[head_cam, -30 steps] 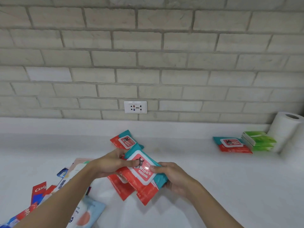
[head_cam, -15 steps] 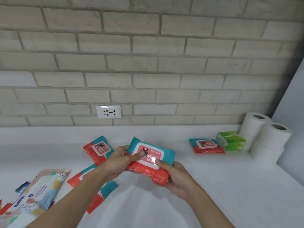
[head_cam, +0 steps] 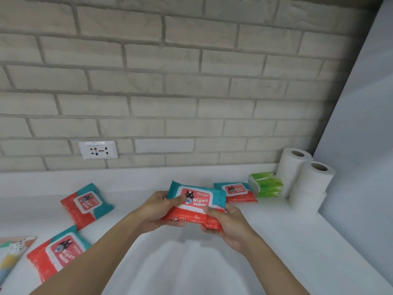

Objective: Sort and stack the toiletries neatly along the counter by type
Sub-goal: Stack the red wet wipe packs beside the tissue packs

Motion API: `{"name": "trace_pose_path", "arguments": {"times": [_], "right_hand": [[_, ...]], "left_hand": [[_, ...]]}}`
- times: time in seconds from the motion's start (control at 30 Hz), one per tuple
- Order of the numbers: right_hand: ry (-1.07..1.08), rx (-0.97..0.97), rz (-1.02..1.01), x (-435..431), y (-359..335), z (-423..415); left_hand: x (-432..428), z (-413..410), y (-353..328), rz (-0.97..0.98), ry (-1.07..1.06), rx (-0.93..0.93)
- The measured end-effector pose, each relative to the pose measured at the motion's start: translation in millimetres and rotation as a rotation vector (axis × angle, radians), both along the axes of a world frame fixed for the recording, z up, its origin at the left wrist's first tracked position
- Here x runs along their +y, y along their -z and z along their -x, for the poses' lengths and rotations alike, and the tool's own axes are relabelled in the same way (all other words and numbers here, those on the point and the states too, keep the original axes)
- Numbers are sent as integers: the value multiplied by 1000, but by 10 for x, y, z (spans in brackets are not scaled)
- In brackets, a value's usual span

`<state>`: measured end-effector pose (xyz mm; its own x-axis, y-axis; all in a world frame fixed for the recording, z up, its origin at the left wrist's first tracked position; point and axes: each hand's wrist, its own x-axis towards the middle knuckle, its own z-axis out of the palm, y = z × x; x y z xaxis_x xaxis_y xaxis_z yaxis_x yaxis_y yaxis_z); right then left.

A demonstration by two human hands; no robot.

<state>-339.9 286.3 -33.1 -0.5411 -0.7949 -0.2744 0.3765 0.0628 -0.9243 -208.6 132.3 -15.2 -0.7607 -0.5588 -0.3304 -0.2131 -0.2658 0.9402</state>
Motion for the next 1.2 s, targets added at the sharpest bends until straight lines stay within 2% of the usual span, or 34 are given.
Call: {"name": "trace_pose_path", "arguments": {"times": [0.23, 0.6, 0.83, 1.2], "right_hand": [[20, 42, -31, 56, 18, 469], [136, 147, -70, -19, 173, 1137], [198, 313, -132, -111, 317, 1648], [140, 685, -290, -256, 429, 2163]], "left_hand": [[15, 342, -22, -36, 65, -68], [53, 941, 112, -114, 35, -44], [92, 1439, 328, -26, -52, -49], [2, 2090, 616, 183, -186, -132]]}}
